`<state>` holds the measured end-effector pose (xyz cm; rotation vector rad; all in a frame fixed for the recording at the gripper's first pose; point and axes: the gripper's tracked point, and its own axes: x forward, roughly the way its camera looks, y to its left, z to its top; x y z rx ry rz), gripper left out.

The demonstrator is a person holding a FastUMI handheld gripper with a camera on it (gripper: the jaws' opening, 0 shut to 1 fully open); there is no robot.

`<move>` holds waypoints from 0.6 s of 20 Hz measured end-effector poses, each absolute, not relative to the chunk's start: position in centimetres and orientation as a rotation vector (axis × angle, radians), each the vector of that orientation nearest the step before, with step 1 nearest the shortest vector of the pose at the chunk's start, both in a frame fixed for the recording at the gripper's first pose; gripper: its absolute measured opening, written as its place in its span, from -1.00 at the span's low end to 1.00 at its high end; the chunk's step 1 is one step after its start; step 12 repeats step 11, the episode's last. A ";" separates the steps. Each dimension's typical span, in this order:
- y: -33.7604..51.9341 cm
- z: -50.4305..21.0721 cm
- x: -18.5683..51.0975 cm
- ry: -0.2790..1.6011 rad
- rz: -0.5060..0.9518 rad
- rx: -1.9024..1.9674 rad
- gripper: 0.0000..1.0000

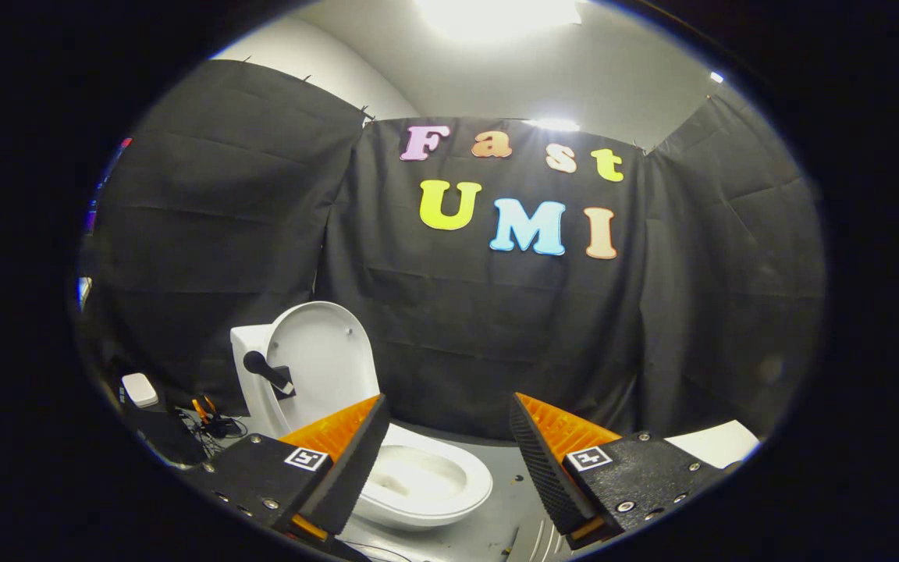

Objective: Open the toilet lid.

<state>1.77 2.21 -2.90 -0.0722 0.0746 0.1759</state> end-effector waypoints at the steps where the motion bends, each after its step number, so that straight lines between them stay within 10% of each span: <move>1: 2.2 -2.7 1.5 0.077 0.177 -0.072 0.90; 12: -1.9 -1.4 0.5 0.037 0.062 -0.018 0.91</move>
